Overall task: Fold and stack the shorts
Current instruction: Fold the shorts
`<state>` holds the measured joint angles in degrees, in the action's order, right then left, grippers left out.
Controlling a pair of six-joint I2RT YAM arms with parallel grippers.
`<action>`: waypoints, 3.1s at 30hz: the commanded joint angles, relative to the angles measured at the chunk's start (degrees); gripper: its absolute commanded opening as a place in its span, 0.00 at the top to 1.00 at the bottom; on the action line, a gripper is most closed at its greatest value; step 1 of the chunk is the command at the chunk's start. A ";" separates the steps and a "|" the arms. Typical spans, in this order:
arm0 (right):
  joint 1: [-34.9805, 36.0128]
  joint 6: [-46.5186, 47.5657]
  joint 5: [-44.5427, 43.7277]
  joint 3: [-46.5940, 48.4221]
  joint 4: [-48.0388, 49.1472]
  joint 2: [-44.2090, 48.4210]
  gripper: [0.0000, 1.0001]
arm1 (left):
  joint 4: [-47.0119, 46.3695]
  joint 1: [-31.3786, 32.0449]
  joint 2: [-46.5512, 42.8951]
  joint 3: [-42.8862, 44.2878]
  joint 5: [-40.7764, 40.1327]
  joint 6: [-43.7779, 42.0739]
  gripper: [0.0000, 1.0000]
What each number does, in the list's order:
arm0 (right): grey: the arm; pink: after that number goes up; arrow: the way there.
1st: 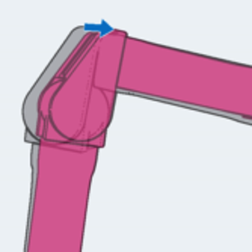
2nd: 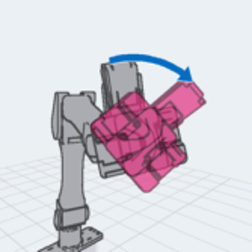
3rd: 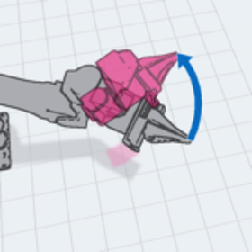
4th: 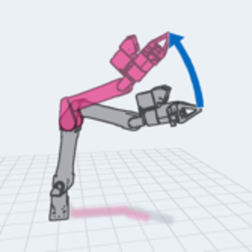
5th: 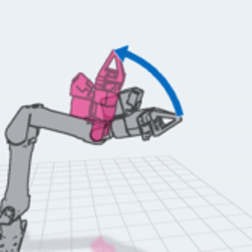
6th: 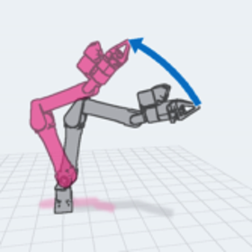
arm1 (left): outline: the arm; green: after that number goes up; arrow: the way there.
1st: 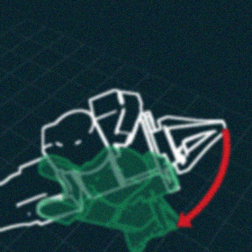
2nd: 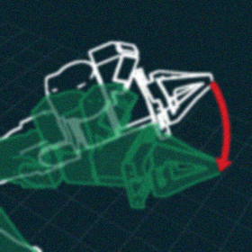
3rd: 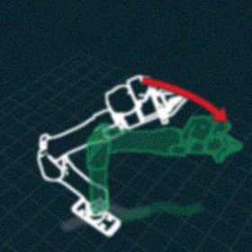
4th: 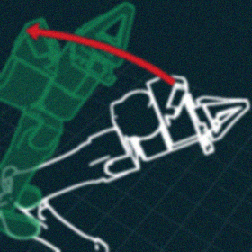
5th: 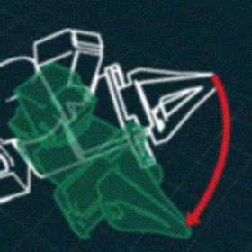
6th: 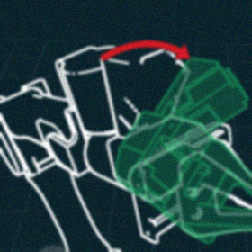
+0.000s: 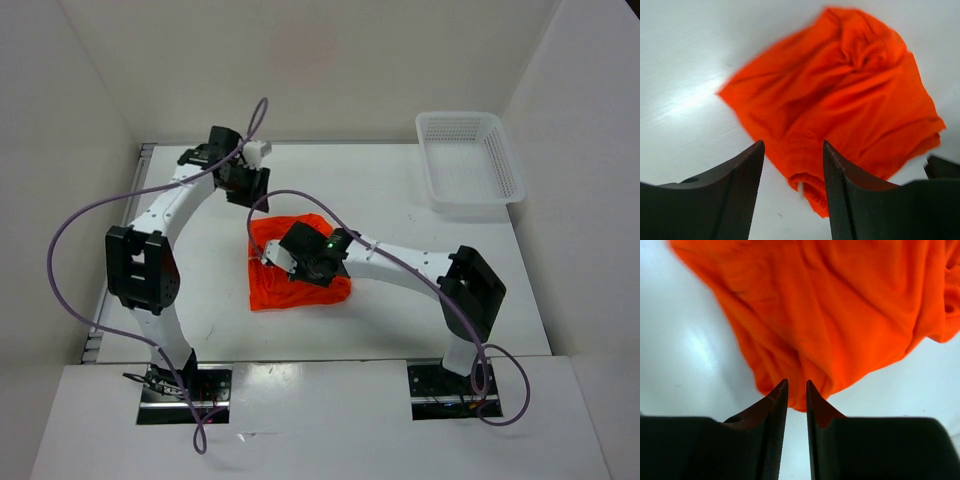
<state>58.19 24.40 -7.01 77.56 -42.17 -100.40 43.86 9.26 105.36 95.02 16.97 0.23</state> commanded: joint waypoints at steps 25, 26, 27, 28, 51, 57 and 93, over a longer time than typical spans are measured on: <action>-4.58 13.47 7.79 -10.76 12.29 5.40 0.60 | 11.78 3.75 9.78 -7.92 7.55 -0.23 0.90; -4.58 14.00 7.80 -11.37 12.29 4.87 0.60 | 11.78 3.75 9.78 -7.92 7.55 -0.23 0.94; -4.58 14.00 6.84 -11.99 13.60 4.86 0.60 | 11.78 3.75 9.78 -7.23 7.55 -0.23 0.96; -4.58 14.70 6.31 -11.99 14.30 4.25 0.60 | 11.78 3.75 9.78 -6.52 7.55 -0.23 0.99; -4.58 14.71 7.17 -11.99 14.76 4.51 1.00 | 6.17 0.15 12.58 4.57 0.52 -0.23 0.95; -1.60 17.16 13.33 -9.27 12.29 6.61 1.00 | 2.29 0.15 15.84 3.50 -1.50 -0.23 0.90; -17.15 0.91 14.74 -18.94 19.50 11.37 0.54 | 8.79 5.33 -9.05 -16.80 10.63 -0.23 0.32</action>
<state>42.13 26.81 6.57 58.59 -25.04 -89.41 51.64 14.09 96.05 77.56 24.47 0.23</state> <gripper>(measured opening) 0.460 0.684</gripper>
